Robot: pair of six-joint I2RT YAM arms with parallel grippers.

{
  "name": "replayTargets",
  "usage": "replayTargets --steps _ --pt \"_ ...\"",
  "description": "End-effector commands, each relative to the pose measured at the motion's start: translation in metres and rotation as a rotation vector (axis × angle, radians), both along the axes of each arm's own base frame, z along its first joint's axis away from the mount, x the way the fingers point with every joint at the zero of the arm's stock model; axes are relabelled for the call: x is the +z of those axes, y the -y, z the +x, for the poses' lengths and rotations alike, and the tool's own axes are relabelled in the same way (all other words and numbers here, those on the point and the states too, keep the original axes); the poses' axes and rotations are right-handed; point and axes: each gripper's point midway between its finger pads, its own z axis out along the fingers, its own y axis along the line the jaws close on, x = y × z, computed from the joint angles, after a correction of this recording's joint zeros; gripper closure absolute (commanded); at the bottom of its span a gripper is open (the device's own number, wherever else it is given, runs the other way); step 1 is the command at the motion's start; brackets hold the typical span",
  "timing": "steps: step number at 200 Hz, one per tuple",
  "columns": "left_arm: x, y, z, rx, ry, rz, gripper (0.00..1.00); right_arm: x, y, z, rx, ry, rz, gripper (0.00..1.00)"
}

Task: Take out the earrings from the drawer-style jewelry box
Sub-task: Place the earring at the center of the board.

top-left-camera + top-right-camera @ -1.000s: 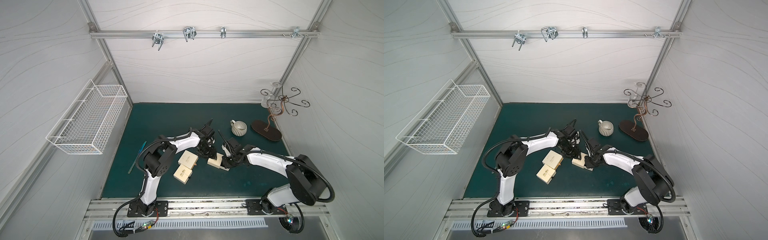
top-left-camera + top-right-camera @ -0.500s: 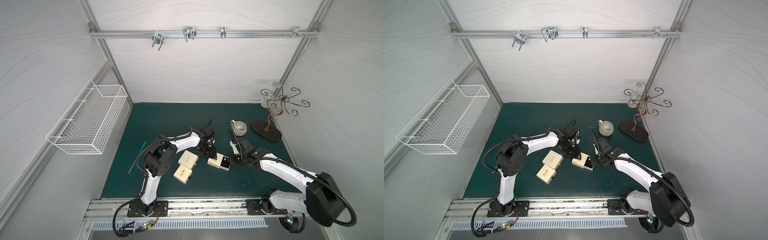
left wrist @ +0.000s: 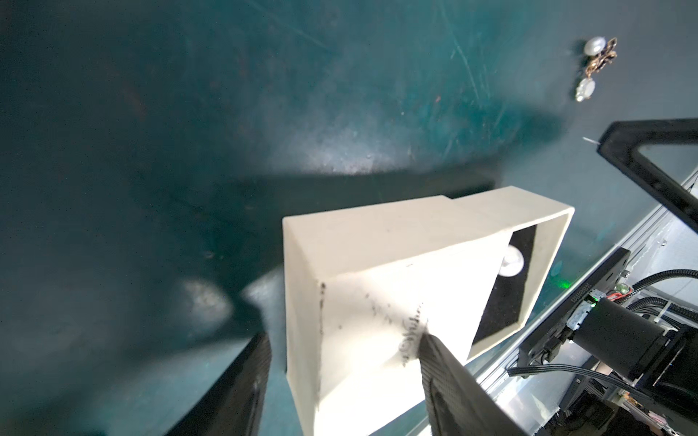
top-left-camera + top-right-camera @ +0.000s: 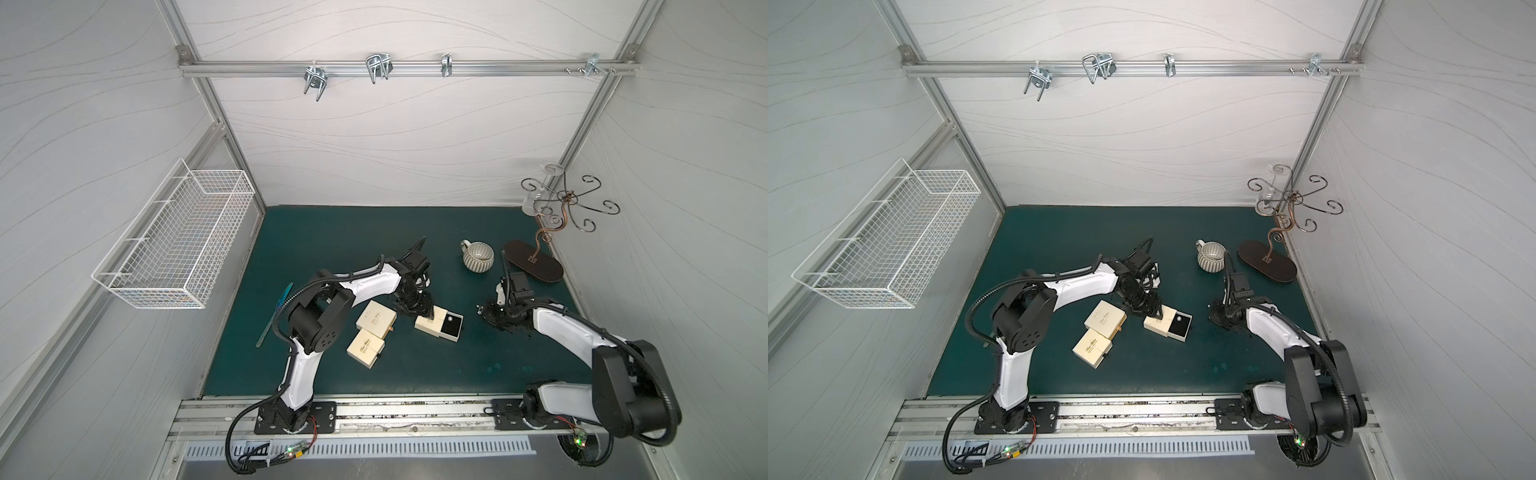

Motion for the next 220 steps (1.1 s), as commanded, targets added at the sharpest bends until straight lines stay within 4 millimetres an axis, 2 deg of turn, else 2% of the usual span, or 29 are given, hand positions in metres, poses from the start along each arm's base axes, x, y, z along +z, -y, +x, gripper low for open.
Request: replayTargets --steps 1,45,74,90,142,168,220 --pt "-0.027 -0.019 0.008 0.018 0.015 0.112 0.35 0.0 -0.004 0.011 -0.034 0.003 0.072 0.93" --pt "-0.027 -0.019 0.008 0.016 0.015 0.112 0.35 -0.009 -0.004 0.018 -0.055 -0.021 0.089 0.9" --pt "-0.026 -0.018 0.009 0.015 0.017 0.111 0.35 -0.012 -0.001 0.017 -0.058 -0.029 0.069 0.8" --pt "-0.027 -0.018 0.008 0.013 0.016 0.11 0.35 -0.007 0.001 0.018 -0.057 -0.014 0.053 0.74" --pt "-0.027 -0.017 0.008 0.01 0.015 0.103 0.35 0.014 0.005 0.011 -0.032 0.048 -0.025 0.69" --pt "-0.025 -0.016 0.009 0.01 0.021 0.097 0.35 0.025 -0.008 0.005 0.043 0.085 -0.051 0.68" --pt "-0.023 -0.013 0.011 0.005 0.025 0.086 0.36 0.052 -0.058 -0.006 0.291 0.188 -0.083 0.68"
